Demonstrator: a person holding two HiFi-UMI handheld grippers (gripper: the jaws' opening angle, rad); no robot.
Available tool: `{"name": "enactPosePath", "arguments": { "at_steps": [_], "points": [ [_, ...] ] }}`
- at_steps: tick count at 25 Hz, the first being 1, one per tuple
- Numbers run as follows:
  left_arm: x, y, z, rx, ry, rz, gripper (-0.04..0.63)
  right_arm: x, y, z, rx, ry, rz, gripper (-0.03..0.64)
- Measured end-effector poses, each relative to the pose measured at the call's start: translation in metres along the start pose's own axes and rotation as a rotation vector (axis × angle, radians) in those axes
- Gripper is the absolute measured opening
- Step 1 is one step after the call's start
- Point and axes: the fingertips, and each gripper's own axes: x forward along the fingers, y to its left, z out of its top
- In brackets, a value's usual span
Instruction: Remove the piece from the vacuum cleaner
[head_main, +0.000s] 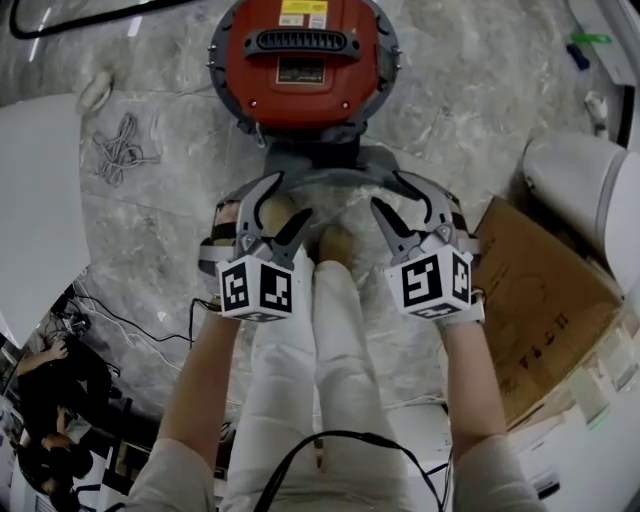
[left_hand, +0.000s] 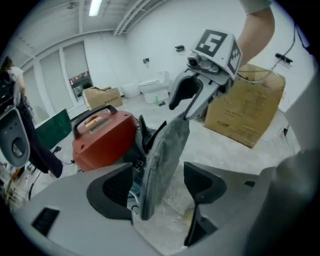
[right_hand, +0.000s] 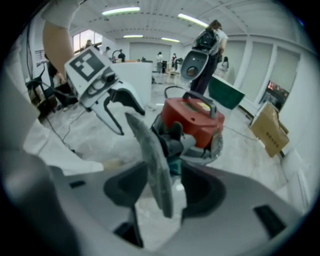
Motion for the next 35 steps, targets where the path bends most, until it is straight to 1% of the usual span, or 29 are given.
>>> {"name": "enactPosePath", "arguments": {
  "at_steps": [2,4,6,8,11,13,14,17,18,19,21,22,24,26,29,32,35],
  "points": [
    [0.012,0.001,-0.005,0.072,0.047,-0.031,0.322,0.012,0.000,-0.002,-0.044,0.043,0.038,0.196],
    [0.023,0.003,-0.010,0.119,0.092,-0.051,0.322,0.022,0.000,-0.003,-0.065,0.072,0.065,0.195],
    [0.030,0.000,-0.011,0.141,0.111,-0.095,0.321,0.031,0.001,-0.005,-0.081,0.096,0.081,0.195],
    [0.034,-0.006,-0.010,0.146,0.110,-0.141,0.319,0.039,0.005,-0.006,-0.090,0.107,0.099,0.195],
    [0.040,-0.007,-0.013,0.156,0.140,-0.146,0.316,0.049,0.008,-0.007,-0.094,0.114,0.114,0.195],
    [0.045,-0.008,-0.014,0.148,0.159,-0.154,0.316,0.053,0.010,-0.009,-0.100,0.120,0.124,0.195],
    [0.047,-0.007,-0.013,0.137,0.164,-0.152,0.306,0.054,0.012,-0.010,-0.103,0.120,0.134,0.194],
    [0.051,0.001,-0.013,0.103,0.175,-0.118,0.188,0.057,0.017,-0.012,-0.122,0.123,0.157,0.189],
    [0.052,0.003,-0.014,0.096,0.182,-0.110,0.172,0.056,0.017,-0.012,-0.129,0.125,0.155,0.167],
    [0.053,0.004,-0.014,0.091,0.186,-0.108,0.157,0.056,0.017,-0.012,-0.132,0.126,0.148,0.148],
    [0.054,0.003,-0.015,0.084,0.189,-0.122,0.071,0.054,0.015,-0.013,-0.133,0.127,0.133,0.122],
    [0.054,0.001,-0.015,0.080,0.191,-0.133,0.043,0.053,0.014,-0.013,-0.140,0.128,0.125,0.108],
    [0.053,0.000,-0.017,0.069,0.199,-0.152,0.035,0.051,0.016,-0.012,-0.166,0.133,0.110,0.061],
    [0.053,-0.001,-0.019,0.045,0.203,-0.157,0.034,0.046,0.019,-0.011,-0.184,0.136,0.097,0.036],
    [0.055,-0.001,-0.020,0.001,0.195,-0.153,0.034,0.041,0.020,-0.009,-0.180,0.136,0.077,0.034],
    [0.054,0.001,-0.020,-0.014,0.199,-0.146,0.034,0.041,0.019,-0.008,-0.178,0.128,0.065,0.033],
    [0.048,0.000,-0.017,-0.022,0.200,-0.150,0.034,0.044,0.017,-0.010,-0.126,0.111,0.070,0.032]
  ]
}}
